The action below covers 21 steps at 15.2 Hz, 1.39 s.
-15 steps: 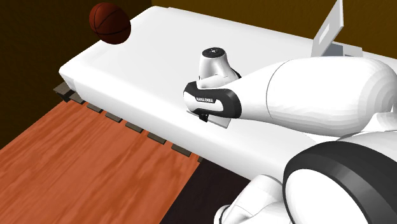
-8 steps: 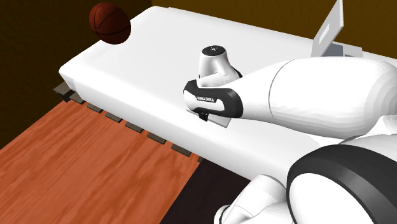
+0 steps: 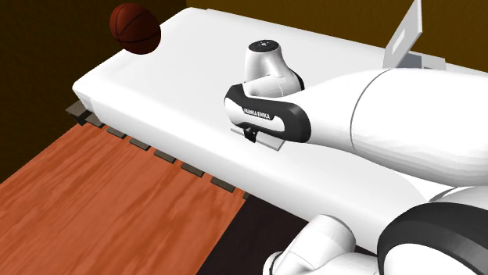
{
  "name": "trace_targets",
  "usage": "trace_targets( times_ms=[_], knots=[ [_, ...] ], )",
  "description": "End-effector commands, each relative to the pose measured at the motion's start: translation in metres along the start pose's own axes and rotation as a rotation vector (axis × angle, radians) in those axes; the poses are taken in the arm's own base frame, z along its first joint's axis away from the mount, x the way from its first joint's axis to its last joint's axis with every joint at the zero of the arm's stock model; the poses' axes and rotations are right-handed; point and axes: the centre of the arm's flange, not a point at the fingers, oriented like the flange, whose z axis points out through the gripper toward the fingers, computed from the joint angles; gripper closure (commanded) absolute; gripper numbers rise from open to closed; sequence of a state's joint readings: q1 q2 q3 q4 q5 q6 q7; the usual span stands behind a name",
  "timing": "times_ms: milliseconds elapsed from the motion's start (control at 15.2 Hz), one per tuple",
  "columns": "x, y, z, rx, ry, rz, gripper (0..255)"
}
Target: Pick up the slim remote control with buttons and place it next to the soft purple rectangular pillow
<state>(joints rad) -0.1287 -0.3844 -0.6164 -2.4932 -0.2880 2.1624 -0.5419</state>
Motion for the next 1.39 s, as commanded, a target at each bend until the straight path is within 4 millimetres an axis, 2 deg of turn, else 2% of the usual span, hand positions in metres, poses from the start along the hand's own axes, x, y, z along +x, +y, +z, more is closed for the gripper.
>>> trace_targets(
  times_ms=[0,1320],
  knots=[
    [-0.001,0.0,-0.011,0.0,0.0,0.0,255],
    [-0.002,0.002,-0.116,0.0,0.0,0.0,255]
  ],
)
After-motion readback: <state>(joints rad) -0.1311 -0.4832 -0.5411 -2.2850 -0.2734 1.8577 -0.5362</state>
